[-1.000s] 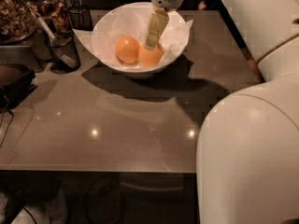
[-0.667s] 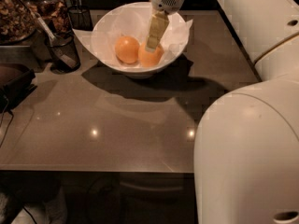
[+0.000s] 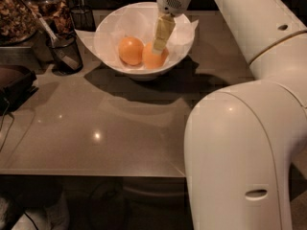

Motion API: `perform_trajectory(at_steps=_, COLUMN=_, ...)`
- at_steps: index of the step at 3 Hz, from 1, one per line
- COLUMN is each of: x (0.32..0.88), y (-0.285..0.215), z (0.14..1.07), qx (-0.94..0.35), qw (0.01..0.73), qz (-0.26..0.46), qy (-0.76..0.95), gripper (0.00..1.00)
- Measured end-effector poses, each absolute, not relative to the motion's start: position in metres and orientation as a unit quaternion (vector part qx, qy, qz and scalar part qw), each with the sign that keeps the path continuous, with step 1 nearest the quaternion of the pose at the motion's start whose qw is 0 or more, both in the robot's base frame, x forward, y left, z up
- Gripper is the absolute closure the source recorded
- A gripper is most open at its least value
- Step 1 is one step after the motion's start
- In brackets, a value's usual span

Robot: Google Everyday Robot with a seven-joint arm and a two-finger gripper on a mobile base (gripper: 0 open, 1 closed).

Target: Pick orange from white bowl

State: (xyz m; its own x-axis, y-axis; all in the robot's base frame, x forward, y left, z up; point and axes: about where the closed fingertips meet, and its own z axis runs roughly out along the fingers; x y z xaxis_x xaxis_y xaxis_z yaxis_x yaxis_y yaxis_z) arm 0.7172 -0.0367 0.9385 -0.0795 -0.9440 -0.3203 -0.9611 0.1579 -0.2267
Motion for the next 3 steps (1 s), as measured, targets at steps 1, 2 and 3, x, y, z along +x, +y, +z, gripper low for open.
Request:
perform_trajectory(at_steps=1, x=0.724, y=-0.033, z=0.925, qx=-0.653, qw=0.188, qz=0.030, qy=0.733, gripper=0.22)
perform_trajectory(at_steps=2, x=0.729, y=-0.022, z=0.915, qx=-0.661, qw=0.179, qz=0.040, qy=0.727, gripper=0.23)
perform_trajectory(at_steps=3, x=0.733, y=-0.014, z=0.907, qx=-0.666, qw=0.173, qz=0.047, qy=0.724, gripper=0.25)
